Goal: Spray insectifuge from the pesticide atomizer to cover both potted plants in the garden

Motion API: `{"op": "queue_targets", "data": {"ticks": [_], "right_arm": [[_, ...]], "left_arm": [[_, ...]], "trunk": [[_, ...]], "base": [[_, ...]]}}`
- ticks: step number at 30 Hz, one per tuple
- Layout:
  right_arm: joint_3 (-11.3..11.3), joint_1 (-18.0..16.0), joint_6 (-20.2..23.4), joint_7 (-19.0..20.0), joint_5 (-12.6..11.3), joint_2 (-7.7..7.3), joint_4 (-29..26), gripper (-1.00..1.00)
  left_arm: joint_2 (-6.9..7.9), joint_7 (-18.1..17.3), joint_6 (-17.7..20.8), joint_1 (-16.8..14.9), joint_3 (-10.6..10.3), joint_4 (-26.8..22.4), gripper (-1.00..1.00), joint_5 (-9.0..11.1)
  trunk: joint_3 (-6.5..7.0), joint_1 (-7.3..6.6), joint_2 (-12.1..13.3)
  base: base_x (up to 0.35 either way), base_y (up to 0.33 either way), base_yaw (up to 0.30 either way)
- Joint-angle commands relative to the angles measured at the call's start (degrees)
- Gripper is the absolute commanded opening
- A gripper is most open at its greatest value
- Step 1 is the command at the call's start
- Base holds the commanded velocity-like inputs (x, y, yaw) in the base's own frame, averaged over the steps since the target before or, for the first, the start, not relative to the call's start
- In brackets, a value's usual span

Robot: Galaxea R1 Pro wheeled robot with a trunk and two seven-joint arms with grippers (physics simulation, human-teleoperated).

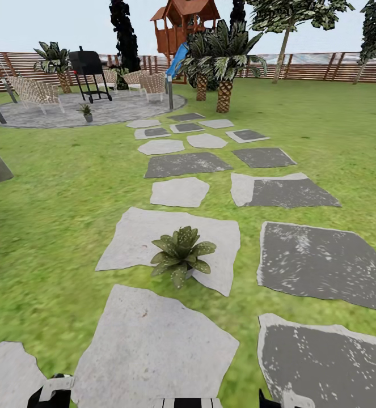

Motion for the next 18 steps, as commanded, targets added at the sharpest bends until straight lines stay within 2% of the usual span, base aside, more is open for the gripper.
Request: {"op": "queue_targets", "data": {"ticks": [1, 18], "right_arm": [[-0.4, 0.0, -0.1, -0.2, 0.6, -0.01, 0.1, 1.0], [-0.4, 0.0, 0.0, -0.4, 0.5, -0.03, 0.1, 1.0]], "left_arm": [[0.0, -0.5, -0.2, -0.1, 0.5, 0.0, -1.0, -0.2], [0.29, -0.5, -0.3, 0.0, 0.6, -0.1, -1.0, -0.1]], "trunk": [[-0.04, -0.01, 0.0], [-0.04, -0.01, 0.0]], "base": [[0.0, 0.0, 0.0], [0.0, 0.0, 0.0]]}}
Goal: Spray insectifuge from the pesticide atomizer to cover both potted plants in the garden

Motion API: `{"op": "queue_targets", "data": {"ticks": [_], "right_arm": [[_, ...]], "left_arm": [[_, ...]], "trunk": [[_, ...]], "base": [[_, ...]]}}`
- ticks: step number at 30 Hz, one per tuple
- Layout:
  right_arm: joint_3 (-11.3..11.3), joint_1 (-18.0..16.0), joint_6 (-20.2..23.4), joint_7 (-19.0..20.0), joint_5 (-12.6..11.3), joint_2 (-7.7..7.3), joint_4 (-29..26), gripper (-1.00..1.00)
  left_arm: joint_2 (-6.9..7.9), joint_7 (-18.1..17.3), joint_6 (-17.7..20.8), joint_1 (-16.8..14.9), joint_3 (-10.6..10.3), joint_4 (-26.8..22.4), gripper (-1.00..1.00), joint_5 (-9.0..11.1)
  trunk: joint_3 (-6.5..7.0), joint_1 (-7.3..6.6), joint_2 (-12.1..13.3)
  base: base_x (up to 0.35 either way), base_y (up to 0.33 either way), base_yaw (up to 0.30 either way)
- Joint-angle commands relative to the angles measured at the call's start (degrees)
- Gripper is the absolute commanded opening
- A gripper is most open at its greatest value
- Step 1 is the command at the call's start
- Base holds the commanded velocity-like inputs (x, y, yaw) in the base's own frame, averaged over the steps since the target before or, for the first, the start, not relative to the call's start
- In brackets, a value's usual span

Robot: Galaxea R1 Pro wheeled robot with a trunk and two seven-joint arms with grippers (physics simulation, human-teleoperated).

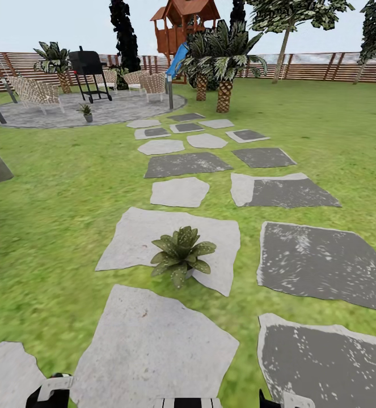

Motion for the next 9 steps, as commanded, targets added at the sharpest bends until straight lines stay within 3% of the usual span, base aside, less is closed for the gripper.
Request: {"op": "queue_targets", "data": {"ticks": [1, 9], "right_arm": [[-0.4, 0.0, -0.2, -0.2, 0.6, -0.03, 0.1, 1.0], [-0.4, 0.0, -0.2, -0.2, 0.6, -0.01, 0.1, 1.0]], "left_arm": [[0.08, -0.5, -0.2, 0.0, 0.5, 0.0, -1.0, -0.2], [0.09, -0.5, -0.2, -0.1, 0.4, 0.0, -1.0, -0.2]], "trunk": [[-0.04, -0.01, 0.0], [-0.04, -0.01, 0.0]], "base": [[0.0, 0.0, 0.0], [0.0, 0.0, 0.0]]}}
